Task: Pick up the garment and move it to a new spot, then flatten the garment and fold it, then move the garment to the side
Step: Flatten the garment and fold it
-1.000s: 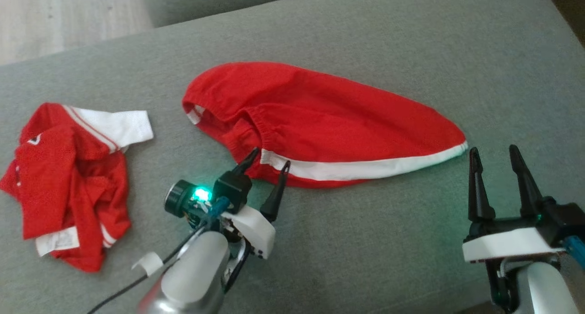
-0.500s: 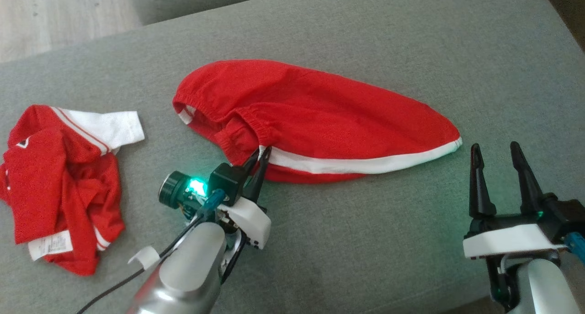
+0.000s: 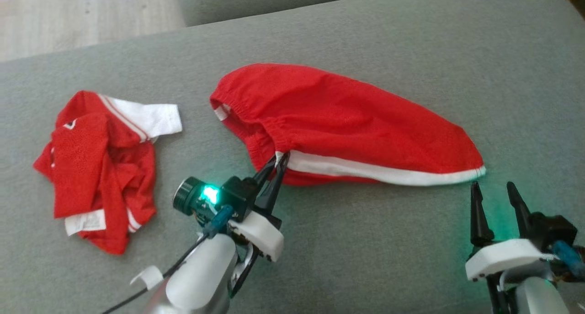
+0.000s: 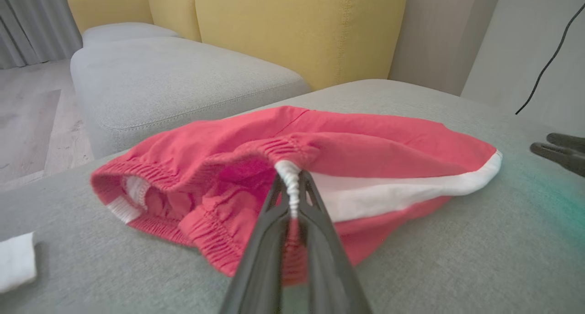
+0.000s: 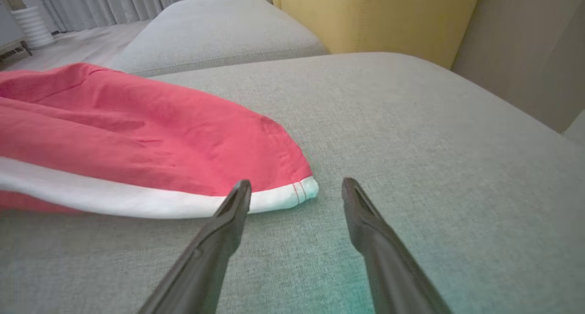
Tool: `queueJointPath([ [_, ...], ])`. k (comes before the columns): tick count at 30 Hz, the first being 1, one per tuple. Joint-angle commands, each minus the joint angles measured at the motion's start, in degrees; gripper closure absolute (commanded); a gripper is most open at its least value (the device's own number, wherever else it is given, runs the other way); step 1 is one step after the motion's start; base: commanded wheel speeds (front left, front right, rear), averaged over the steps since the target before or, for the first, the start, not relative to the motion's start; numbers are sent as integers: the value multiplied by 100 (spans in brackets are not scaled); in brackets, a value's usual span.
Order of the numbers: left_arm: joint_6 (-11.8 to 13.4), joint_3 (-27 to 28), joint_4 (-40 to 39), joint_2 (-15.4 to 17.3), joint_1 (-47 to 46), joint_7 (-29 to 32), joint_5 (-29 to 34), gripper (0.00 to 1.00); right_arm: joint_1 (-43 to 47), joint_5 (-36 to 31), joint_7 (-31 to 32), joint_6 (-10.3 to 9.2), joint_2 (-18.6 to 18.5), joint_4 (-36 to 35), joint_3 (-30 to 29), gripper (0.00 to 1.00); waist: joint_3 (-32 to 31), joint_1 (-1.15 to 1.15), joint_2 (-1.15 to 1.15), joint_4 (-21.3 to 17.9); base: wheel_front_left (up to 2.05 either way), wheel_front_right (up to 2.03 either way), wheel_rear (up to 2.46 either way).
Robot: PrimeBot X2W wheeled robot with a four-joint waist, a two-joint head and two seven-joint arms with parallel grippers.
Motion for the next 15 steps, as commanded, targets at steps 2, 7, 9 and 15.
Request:
queueJointPath([
  [2, 9, 125, -262, 117, -52, -12, -46, 100, -324, -39, 74, -4, -34, -18, 69, 0, -8, 0, 0, 85, 0, 0, 0],
  [7, 59, 91, -476, 161, 71, 36, -76, 100, -526, -179, 354, -4, -33, 381, -26, 0, 13, 0, 0, 181, 0, 0, 0],
  [9, 73, 79, -539, 168, 85, 56, -86, 100, -604, -228, 368, -4, -33, 483, -75, 0, 32, 0, 0, 203, 0, 0, 0],
  [15, 116, 55, -695, 203, 88, 75, -111, 100, -850, -470, 587, -4, -33, 938, -275, 0, 88, 0, 0, 232, 0, 0, 0],
])
